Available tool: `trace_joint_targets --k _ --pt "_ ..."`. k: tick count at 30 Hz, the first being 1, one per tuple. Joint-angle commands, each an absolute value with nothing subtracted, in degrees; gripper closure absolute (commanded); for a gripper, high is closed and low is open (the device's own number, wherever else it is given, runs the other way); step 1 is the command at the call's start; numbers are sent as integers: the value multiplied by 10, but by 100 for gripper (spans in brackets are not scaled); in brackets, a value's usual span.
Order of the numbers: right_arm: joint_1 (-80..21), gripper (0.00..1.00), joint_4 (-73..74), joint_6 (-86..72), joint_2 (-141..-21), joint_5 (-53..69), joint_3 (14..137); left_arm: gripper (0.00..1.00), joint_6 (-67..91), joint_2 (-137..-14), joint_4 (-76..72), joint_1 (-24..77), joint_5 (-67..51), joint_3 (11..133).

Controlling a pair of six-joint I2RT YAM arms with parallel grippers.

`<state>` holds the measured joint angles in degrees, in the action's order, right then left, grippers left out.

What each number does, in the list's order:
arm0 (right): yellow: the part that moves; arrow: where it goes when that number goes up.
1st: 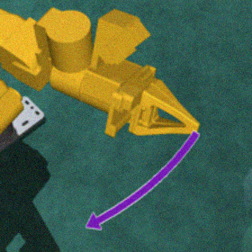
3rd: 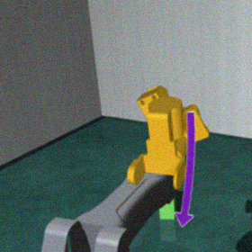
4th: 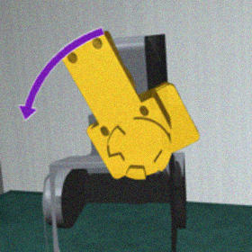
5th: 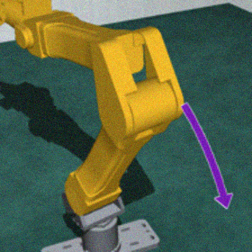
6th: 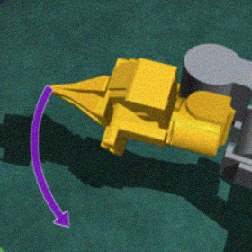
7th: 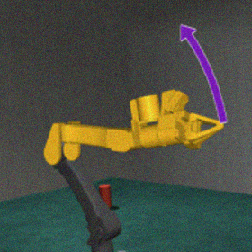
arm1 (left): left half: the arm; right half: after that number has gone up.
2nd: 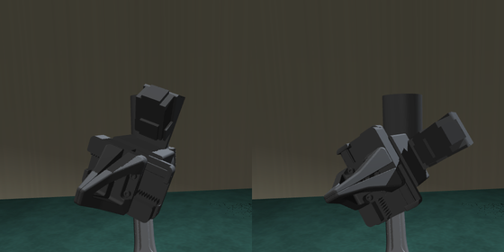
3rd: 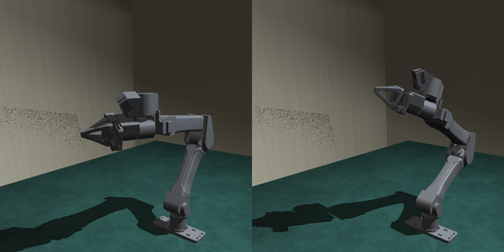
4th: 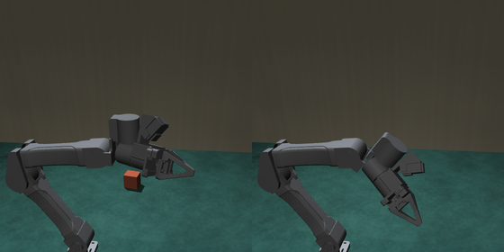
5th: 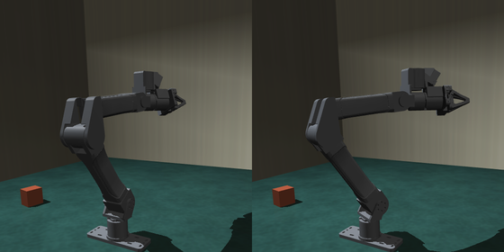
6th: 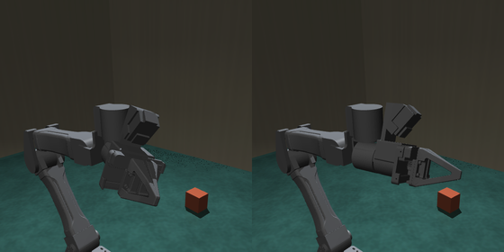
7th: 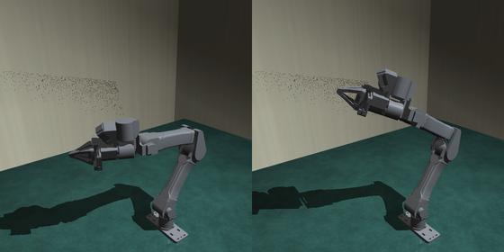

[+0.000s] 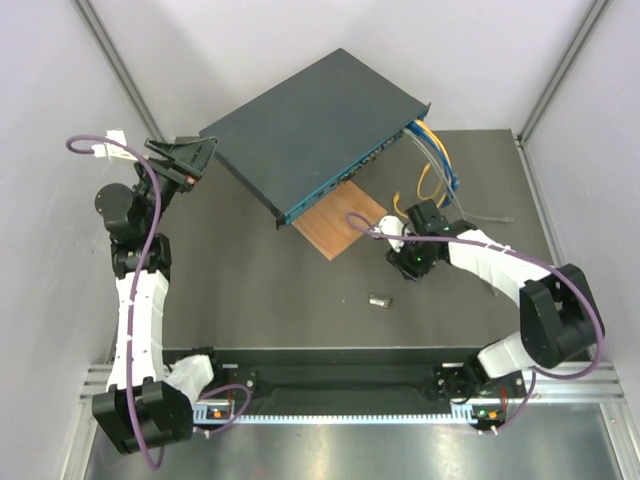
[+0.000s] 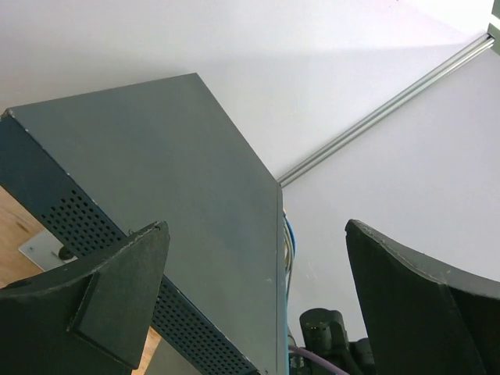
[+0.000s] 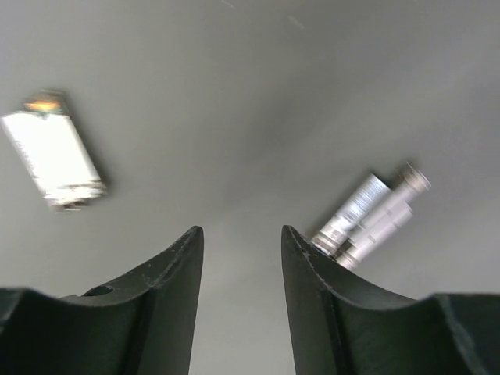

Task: Insert the plug into the switch port

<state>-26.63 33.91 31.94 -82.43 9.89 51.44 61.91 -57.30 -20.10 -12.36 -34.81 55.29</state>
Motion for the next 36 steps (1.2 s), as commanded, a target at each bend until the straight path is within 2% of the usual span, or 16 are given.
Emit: trace_joint_targets --k 1,7,16,20,25,28,29,32,36 --pt "-228 57 309 310 -834 48 545 1 602 -579 -216 -127 -341 556" --pt "-155 59 310 347 -851 48 539 1 611 -598 -236 -127 -347 558" --pt "-134 64 287 362 -900 37 545 1 610 -603 -244 -127 -347 559" --pt "-127 75 267 364 -916 29 544 1 607 -602 -242 -127 -347 560" --pt "-103 76 258 375 -920 27 548 1 608 -606 -243 -127 -349 561" --pt "-88 83 262 384 -917 37 554 1 608 -611 -247 -127 -351 561" --pt "-83 90 267 388 -913 49 555 1 606 -611 -249 -127 -351 561" --pt "-78 100 282 394 -900 83 562 1 604 -614 -250 -127 -352 564" --pt "-76 100 310 410 -875 121 566 1 594 -624 -229 -127 -351 584"
